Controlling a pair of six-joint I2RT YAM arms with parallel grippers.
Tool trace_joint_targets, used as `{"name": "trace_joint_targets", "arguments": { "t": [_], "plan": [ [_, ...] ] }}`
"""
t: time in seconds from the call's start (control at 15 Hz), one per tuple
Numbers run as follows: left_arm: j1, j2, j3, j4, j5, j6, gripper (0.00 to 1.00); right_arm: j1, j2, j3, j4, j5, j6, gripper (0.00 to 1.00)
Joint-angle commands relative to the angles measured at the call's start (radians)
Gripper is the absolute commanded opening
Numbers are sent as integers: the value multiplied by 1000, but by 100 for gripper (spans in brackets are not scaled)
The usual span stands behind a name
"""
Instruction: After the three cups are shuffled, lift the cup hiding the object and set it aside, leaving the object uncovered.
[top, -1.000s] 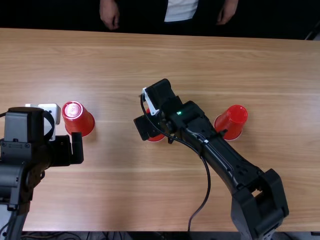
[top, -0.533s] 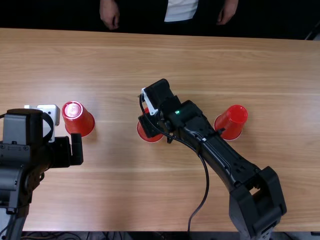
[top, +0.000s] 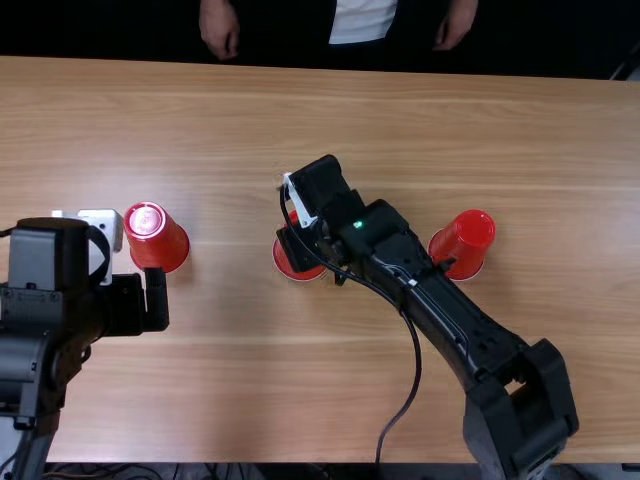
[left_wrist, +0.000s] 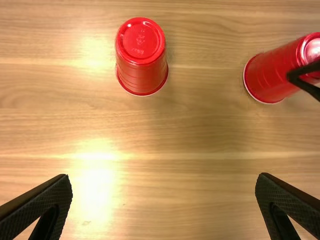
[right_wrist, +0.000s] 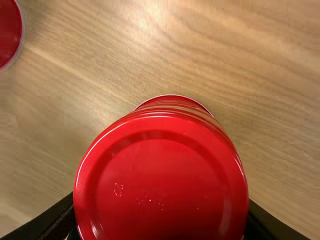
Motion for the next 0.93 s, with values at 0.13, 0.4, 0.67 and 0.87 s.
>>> {"name": "trace_joint_targets", "arguments": {
  "t": [0.13, 0.4, 0.67, 0.87],
  "plan": [
    [-12, -14, -8, 2, 10, -2, 100, -11, -158, 41, 9, 8, 13, 0],
    [-13, -13, -8, 2, 7, -2, 100, -81, -299, 1, 7, 13, 12, 0],
    [-15, -13, -8, 2, -1, -2, 100, -132, -462, -145, 7, 15, -1, 0],
    [-15, -13, -8, 1, -6, -2, 100, -132, -566, -284, 9, 15, -1, 0]
  ]
}}
